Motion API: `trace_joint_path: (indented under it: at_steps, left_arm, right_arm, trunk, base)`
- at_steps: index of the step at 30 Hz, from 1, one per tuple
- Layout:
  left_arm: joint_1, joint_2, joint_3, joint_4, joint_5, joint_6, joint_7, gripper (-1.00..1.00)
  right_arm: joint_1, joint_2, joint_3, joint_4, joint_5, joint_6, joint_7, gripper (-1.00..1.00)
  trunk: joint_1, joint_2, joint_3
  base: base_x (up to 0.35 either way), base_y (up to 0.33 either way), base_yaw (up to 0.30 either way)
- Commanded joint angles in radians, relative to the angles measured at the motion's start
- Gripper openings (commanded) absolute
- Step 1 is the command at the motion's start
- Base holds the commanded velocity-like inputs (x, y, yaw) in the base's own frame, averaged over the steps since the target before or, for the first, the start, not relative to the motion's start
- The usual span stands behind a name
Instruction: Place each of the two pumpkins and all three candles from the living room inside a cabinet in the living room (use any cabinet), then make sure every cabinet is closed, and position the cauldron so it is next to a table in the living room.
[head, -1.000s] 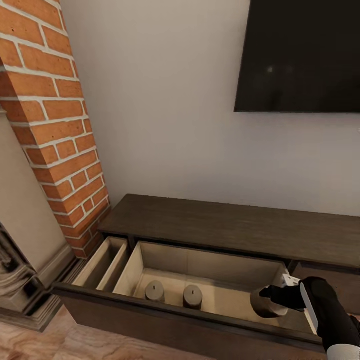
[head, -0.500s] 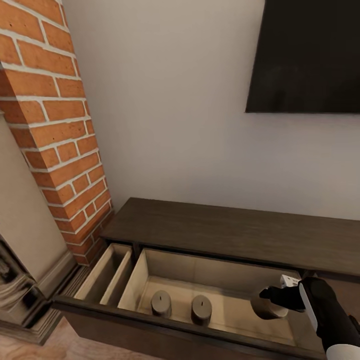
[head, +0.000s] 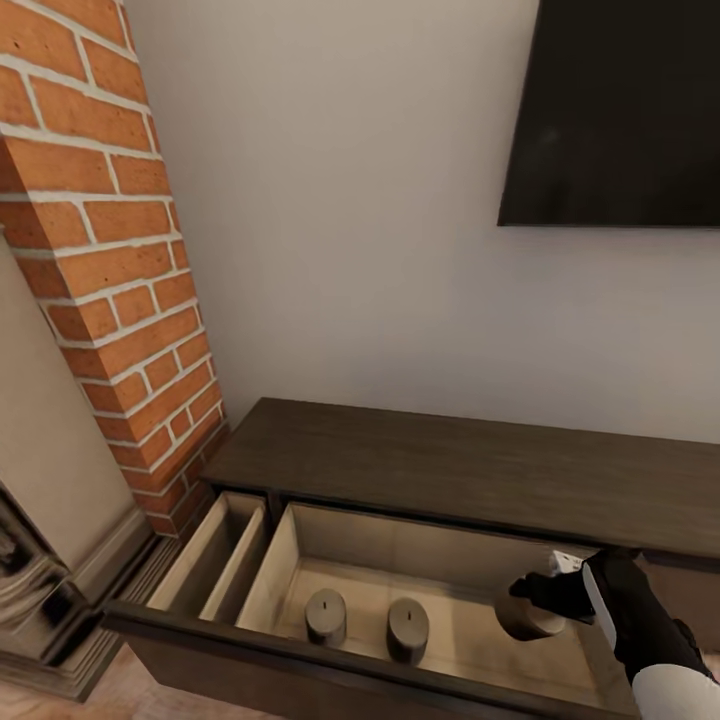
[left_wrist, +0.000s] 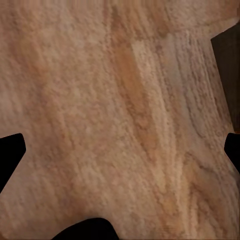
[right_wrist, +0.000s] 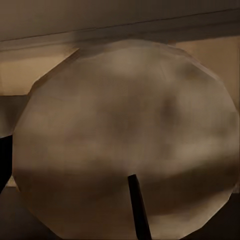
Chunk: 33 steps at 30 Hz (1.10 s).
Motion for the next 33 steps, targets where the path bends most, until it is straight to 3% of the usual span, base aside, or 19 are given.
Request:
trace_joint_path:
  at_steps: [1,3,4,13,18,23,30,33]
  left_arm:
    - [0.000,0.000,-0.001,-0.002,0.008,0.003,0.004,1.00]
    - [0.000,0.000,-0.002,-0.002,0.009,0.004,0.004,1.00]
    - [0.000,0.000,-0.002,-0.002,0.009,0.006,0.005,1.00]
    - [0.000,-0.002,-0.003,-0.002,0.009,0.007,0.008,1.00]
    - [0.000,-0.011,0.000,-0.011,0.029,0.009,0.009,1.00]
    - [-0.001,-0.016,0.001,-0.018,0.092,0.015,0.013,1.00]
    - [0.012,-0.016,0.003,-0.061,0.106,0.018,0.014,1.00]
    - [0.044,-0.016,0.004,-0.148,0.107,0.018,0.016,1.00]
  right_arm:
    - [-0.036,0.008,-0.002,0.073,0.003,-0.040,-0.036,-1.00]
    - [-0.063,0.027,-0.003,0.133,0.004,-0.080,-0.070,-1.00]
    - [-0.095,0.044,-0.003,0.216,0.004,-0.131,-0.120,-1.00]
    - [-0.180,0.083,-0.004,0.440,0.005,-0.252,-0.243,-1.00]
    - [-0.188,0.100,-0.004,0.463,0.005,-0.260,-0.275,-1.00]
    - [-0.200,0.122,-0.004,0.480,0.005,-0.262,-0.292,-1.00]
    - [-0.209,0.146,-0.005,0.506,0.005,-0.302,-0.375,-1.00]
    - [-0.211,0.163,-0.005,0.514,0.005,-0.311,-0.417,-1.00]
  trunk:
    - [0.000,0.000,-0.001]
    - [0.000,0.000,-0.001]
    - [0.000,0.000,-0.001]
    - [0.000,0.000,-0.001]
    - [0.000,0.000,-0.001]
    - [0.002,-0.001,-0.016]
    - [0.005,-0.003,-0.043]
    - [0.007,-0.004,-0.055]
  base:
    - [0.182,0.097,0.000]
    - [0.105,0.056,0.000]
    - [0.038,0.020,0.000]
    - [0.010,0.005,0.000]
    - [0.000,0.000,0.000]
    - [0.000,0.000,0.000]
    - [0.000,0.000,0.000]
    - [0.000,0.000,0.000]
